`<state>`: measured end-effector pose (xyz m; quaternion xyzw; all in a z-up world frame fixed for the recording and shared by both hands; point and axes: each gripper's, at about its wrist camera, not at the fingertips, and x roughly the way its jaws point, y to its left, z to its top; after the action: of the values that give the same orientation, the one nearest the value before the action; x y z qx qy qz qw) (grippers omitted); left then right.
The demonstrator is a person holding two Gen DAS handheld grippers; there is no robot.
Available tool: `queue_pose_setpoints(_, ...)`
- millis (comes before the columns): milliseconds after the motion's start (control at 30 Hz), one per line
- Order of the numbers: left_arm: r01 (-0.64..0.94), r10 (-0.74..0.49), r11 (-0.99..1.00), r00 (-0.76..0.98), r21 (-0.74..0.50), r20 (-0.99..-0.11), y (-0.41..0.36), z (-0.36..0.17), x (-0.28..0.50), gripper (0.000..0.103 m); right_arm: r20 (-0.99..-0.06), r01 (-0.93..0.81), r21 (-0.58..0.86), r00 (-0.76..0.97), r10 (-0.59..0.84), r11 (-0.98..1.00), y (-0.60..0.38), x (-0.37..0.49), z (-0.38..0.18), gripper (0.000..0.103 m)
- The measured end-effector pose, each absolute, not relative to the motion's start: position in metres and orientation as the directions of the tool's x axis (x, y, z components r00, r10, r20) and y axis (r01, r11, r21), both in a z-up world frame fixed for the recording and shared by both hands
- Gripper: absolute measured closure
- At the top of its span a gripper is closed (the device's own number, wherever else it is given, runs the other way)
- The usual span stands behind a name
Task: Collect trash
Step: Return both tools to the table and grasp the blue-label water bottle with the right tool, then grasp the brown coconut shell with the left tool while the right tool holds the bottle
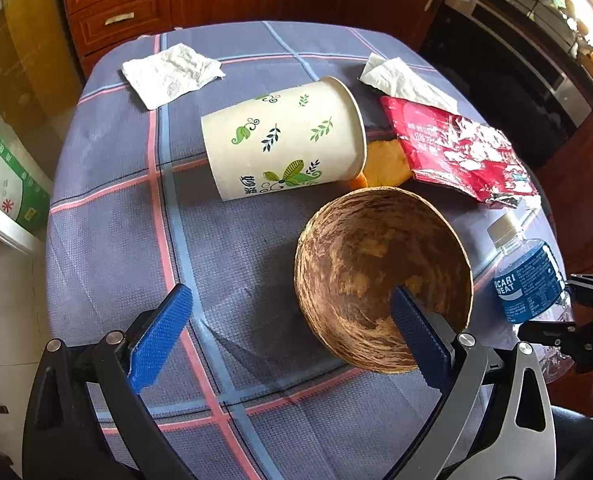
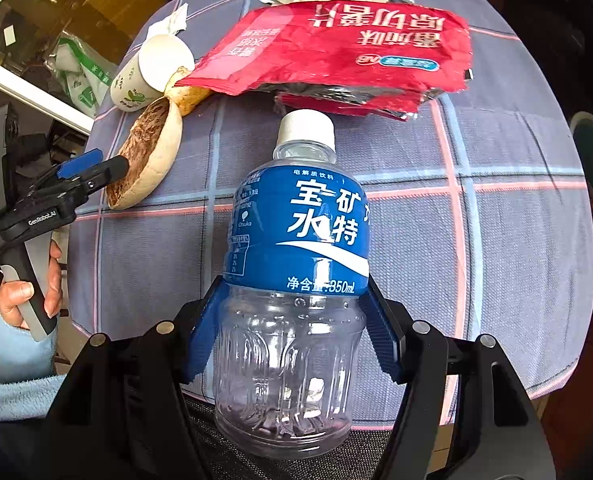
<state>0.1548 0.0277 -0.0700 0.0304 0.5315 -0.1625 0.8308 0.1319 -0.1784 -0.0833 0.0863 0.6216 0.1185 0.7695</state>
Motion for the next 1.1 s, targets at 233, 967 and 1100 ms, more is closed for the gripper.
queue_pose_setpoints(233,0.345,-0.208,0.936,0.369,-0.075,-0.906,0.013,-0.082,0.156,0.004,-0.940,-0.116,0.256,0.199,0.275,0.960,-0.164,0.141,-0.082,0.040)
queue_pose_setpoints(967,0.418,-0.295,0.901,0.394,-0.117,-0.871,-0.005,-0.071,0.127,0.084,-0.922,-0.113,0.288,0.234,0.307,0.951,-0.171,0.143,-0.087,0.038)
queue_pose_setpoints(1100,0.413,-0.275,0.905,0.391,-0.099,-0.878,-0.008,-0.072,0.122,0.082,-0.917,-0.108,0.296,0.247,0.314,0.949,-0.169,0.144,-0.088,0.035)
